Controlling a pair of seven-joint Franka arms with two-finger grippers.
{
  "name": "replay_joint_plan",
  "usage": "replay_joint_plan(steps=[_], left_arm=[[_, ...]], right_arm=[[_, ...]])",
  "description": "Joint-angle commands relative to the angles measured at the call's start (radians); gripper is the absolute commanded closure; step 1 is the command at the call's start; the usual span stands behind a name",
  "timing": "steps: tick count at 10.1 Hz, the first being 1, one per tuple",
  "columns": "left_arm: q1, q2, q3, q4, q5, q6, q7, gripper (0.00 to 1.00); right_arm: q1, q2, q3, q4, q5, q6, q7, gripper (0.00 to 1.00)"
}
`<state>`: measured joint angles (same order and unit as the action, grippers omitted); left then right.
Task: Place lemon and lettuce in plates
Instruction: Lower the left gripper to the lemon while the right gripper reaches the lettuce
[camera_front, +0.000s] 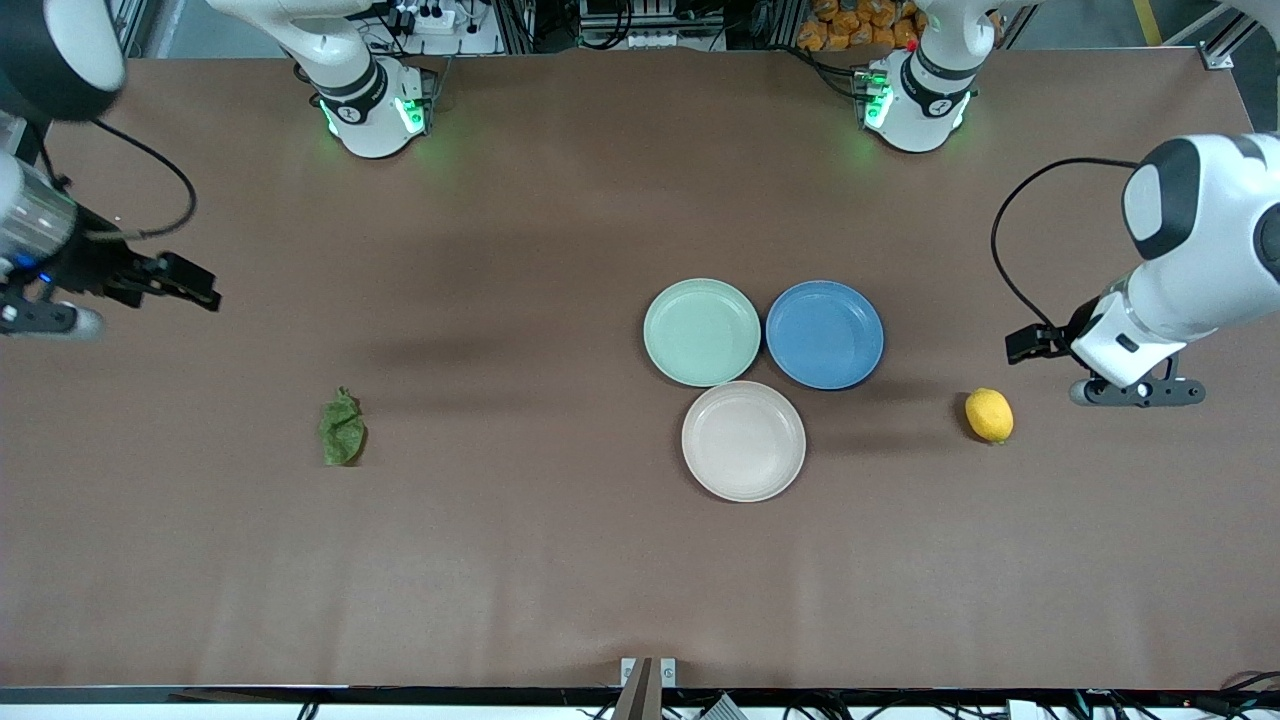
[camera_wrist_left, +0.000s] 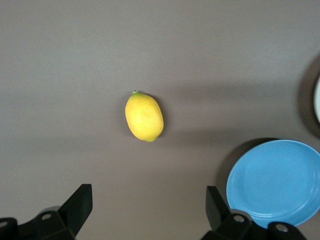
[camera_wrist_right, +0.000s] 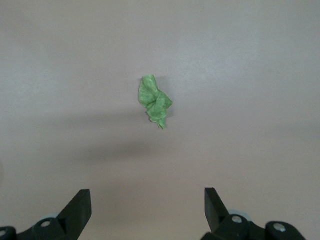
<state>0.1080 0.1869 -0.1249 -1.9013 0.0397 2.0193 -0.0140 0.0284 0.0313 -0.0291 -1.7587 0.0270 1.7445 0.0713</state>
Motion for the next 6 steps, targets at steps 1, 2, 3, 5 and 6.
replay_joint_plan(steps=[1,2,3,5,6], left_arm=[[0.021,0.051,-0.005,0.002,0.017,0.041,0.016,0.0],[0.021,0.068,-0.004,0.002,0.017,0.059,0.014,0.0],[0.021,0.091,-0.002,0.002,0.017,0.085,0.011,0.0],[0.022,0.138,0.001,0.002,0.019,0.134,0.002,0.0],[0.022,0.15,0.001,0.001,0.02,0.151,0.002,0.0]], right_arm=[[-0.004,0.065,0.006,-0.036,0.002,0.07,-0.008,0.0],[-0.004,0.109,0.006,-0.038,0.002,0.096,-0.008,0.0],[-0.004,0.154,0.006,-0.051,0.002,0.14,-0.008,0.0],[-0.004,0.203,0.006,-0.126,0.002,0.283,-0.008,0.0],[-0.001,0.226,0.006,-0.152,0.002,0.337,-0.005,0.0]])
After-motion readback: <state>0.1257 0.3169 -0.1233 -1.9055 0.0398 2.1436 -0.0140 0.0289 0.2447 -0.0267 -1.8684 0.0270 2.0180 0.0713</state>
